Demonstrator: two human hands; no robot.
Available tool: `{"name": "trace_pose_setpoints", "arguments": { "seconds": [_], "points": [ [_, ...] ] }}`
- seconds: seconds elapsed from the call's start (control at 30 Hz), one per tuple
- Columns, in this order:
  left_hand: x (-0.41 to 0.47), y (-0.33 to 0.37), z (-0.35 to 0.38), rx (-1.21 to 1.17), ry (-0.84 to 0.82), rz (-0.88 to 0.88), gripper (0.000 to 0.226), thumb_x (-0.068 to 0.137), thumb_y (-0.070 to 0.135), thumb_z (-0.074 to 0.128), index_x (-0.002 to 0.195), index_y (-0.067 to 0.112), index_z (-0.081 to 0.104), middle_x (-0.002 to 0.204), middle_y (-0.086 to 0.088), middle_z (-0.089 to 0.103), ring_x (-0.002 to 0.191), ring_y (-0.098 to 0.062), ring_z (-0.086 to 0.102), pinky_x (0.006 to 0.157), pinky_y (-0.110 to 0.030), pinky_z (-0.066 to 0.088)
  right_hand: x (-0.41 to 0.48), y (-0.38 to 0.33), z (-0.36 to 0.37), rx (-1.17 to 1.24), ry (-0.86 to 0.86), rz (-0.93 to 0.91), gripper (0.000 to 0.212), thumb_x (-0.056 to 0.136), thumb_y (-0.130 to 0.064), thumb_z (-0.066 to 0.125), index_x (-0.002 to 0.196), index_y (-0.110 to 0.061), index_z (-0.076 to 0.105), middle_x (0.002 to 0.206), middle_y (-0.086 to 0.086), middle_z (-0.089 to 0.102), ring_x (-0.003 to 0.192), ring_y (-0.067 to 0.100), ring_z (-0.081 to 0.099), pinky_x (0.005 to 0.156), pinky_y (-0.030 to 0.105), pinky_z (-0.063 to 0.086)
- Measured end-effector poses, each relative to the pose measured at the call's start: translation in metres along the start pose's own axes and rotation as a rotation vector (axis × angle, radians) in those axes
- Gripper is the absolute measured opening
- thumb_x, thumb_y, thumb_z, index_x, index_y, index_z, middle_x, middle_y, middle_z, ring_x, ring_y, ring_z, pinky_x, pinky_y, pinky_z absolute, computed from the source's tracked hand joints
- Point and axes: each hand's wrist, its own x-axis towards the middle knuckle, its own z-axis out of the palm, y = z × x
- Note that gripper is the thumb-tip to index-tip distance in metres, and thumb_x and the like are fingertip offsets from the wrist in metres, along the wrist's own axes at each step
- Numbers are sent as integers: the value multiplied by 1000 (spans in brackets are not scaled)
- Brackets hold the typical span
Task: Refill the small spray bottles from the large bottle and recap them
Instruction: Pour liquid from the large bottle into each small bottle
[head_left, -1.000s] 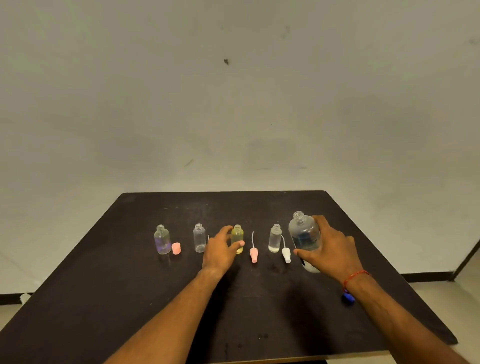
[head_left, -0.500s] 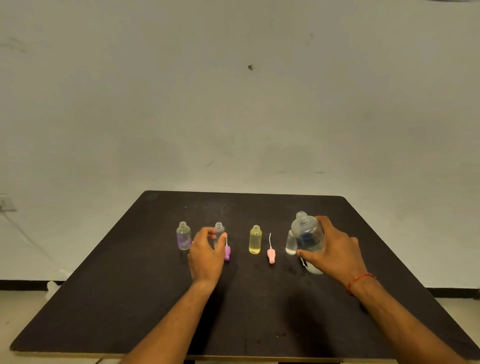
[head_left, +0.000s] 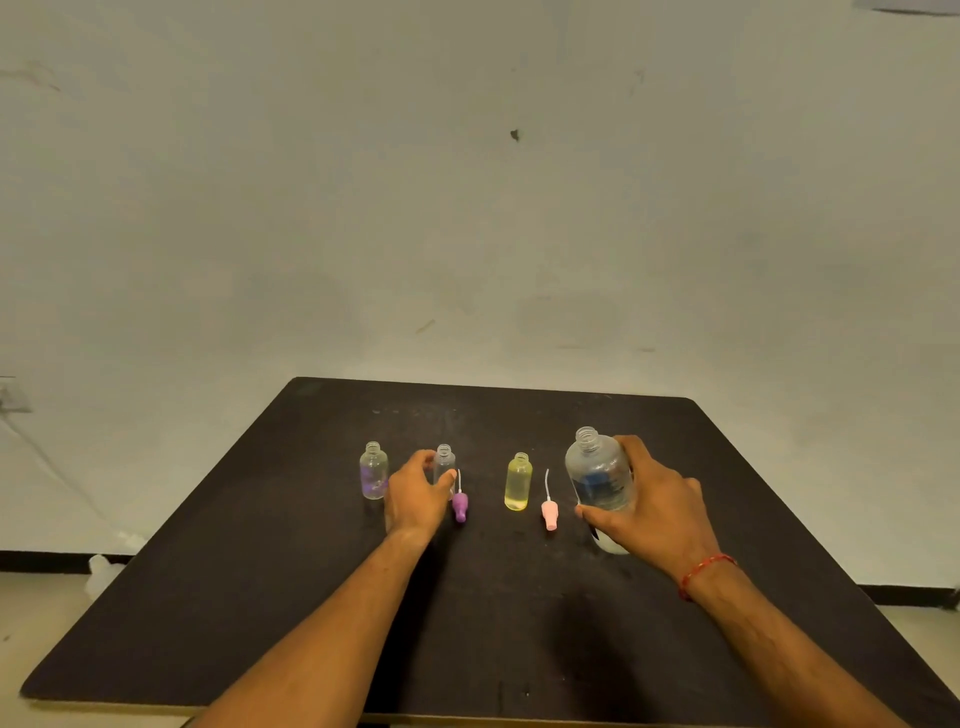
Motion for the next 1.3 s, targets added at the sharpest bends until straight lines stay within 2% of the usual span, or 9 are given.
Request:
{"name": "trace_pose_setpoints", "arguments": {
  "seconds": [0.2, 0.33, 0.47, 0.53, 0.7, 0.8, 1.07, 1.23, 1.3],
  "points": [
    [-3, 1, -11, -38, 34, 44, 34, 94, 30, 73, 124, 18, 64, 115, 2, 68, 100, -8, 59, 82, -23, 46, 1, -6, 3, -14, -20, -3, 78, 72, -64, 72, 133, -35, 34, 132, -9, 58, 117, 20, 59, 103, 45, 37],
    [-10, 14, -23, -92, 22, 151, 27, 92, 32, 75, 115, 25, 61, 105, 12, 66, 99, -7, 65, 78, -15, 46, 4, -14, 4, -18, -8, -53, 75, 72, -63, 72, 132, -39, 34, 127, -12, 60, 113, 17, 59, 97, 40, 38],
    [-27, 37, -35, -126, -54, 312, 27, 92, 28, 75, 114, 28, 60, 102, 19, 66, 76, 5, 67, 66, -7, 49, 11, -24, 3, -46, 2, -106, 73, 69, -63, 71, 131, -45, 35, 123, -17, 59, 112, 13, 58, 91, 40, 38],
    [-34, 47, -39, -148, -63, 375, 29, 91, 28, 76, 116, 30, 61, 105, 20, 66, 67, 0, 65, 66, -11, 50, 16, -29, 2, -65, 14, -125, 75, 67, -63, 70, 132, -45, 36, 121, -17, 60, 111, 12, 58, 89, 40, 39],
    [-44, 57, -44, -183, -74, 439, 34, 90, 30, 76, 122, 33, 65, 109, 23, 67, 102, 0, 66, 85, -24, 58, 26, -41, -8, -149, 40, -177, 75, 69, -61, 67, 135, -46, 36, 113, -10, 60, 108, 16, 56, 87, 40, 39],
    [-49, 62, -47, -189, -87, 462, 32, 91, 28, 76, 121, 34, 66, 107, 27, 65, 100, 0, 66, 85, -24, 58, 30, -47, -13, -210, 19, -198, 77, 73, -61, 66, 140, -44, 34, 117, -7, 59, 113, 17, 53, 92, 40, 37],
    [-49, 66, -55, -158, -95, 466, 34, 91, 29, 75, 125, 29, 68, 114, 16, 69, 107, -5, 66, 92, -27, 58, 36, -54, -17, -309, 8, -229, 80, 75, -59, 68, 144, -43, 30, 128, -5, 53, 122, 18, 46, 98, 43, 35],
    [-51, 65, -58, -150, -102, 465, 34, 91, 29, 75, 125, 28, 69, 111, 16, 69, 89, -4, 67, 84, -23, 58, 38, -57, -21, -365, 10, -265, 79, 77, -59, 67, 145, -44, 29, 129, -4, 51, 122, 17, 44, 99, 43, 35],
    [-51, 66, -59, -155, -102, 473, 33, 91, 28, 75, 124, 28, 69, 112, 14, 71, 98, -5, 67, 87, -25, 58, 39, -58, -24, -387, 13, -275, 79, 77, -58, 67, 145, -44, 29, 130, -4, 51, 122, 18, 44, 100, 43, 35]
  ]
}}
